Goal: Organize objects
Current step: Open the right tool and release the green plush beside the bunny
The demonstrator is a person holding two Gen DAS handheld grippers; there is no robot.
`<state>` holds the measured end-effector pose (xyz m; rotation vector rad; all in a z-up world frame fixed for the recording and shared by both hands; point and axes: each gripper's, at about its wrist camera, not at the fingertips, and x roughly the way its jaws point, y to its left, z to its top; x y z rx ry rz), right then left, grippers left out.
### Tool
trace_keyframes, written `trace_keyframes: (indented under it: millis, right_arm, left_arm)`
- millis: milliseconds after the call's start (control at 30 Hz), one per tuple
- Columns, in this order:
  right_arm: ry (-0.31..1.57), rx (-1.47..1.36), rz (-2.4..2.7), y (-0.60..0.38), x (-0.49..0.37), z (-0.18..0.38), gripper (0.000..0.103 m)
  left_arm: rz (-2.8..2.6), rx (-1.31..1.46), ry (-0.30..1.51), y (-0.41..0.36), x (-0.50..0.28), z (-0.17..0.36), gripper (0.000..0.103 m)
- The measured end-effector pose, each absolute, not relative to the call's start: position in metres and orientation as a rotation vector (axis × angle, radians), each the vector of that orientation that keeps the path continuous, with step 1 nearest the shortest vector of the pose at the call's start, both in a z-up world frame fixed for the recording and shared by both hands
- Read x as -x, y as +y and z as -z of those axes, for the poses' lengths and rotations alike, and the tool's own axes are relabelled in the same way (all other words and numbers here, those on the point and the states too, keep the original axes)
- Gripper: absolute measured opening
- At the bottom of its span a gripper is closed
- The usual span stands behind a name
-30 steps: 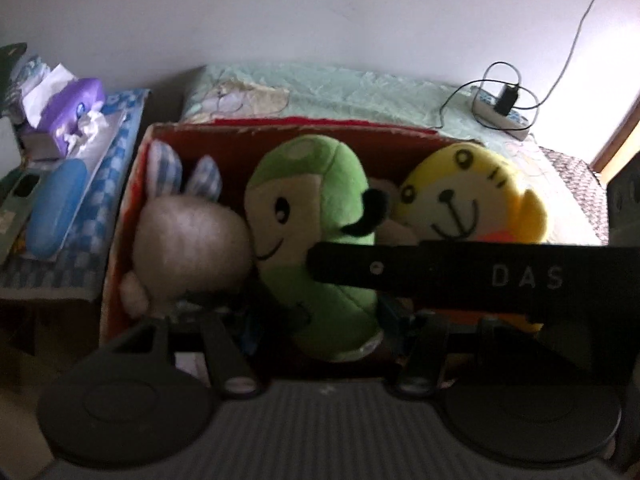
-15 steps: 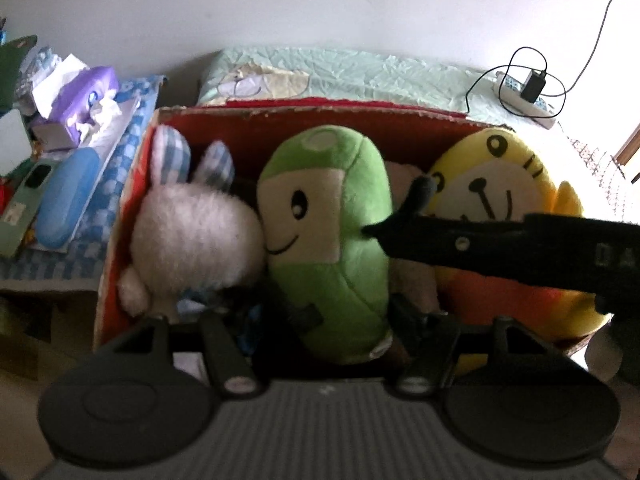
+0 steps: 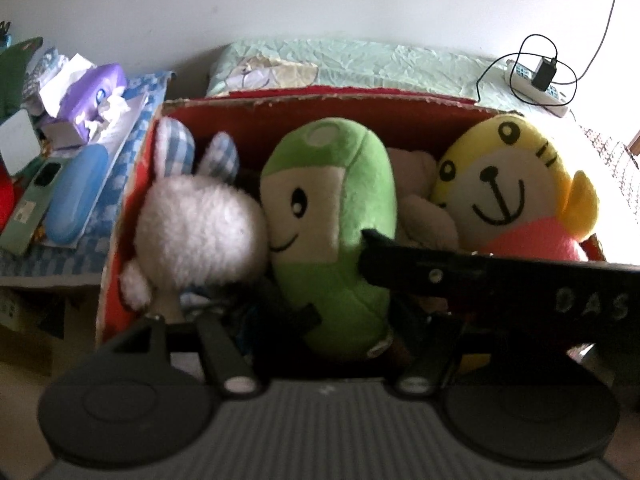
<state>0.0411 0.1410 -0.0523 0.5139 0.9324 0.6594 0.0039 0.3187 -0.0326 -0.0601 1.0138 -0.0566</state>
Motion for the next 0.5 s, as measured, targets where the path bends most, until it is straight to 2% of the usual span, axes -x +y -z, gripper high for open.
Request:
trace_keyframes:
  millis: [267,500]
  right_arm:
    - [0.907,-0.547,-0.653,0.120,-0.035,0.046,0.029]
    - [0.883,-0.583,-0.619,0.100,-0.028,0.045,0.024]
  left_arm:
    - [0.050,0.059,1.011,0.318,-0.005,0.033,0.073]
    - [0.046,0.055,0.993,0.316,0.000,0.026,0.069]
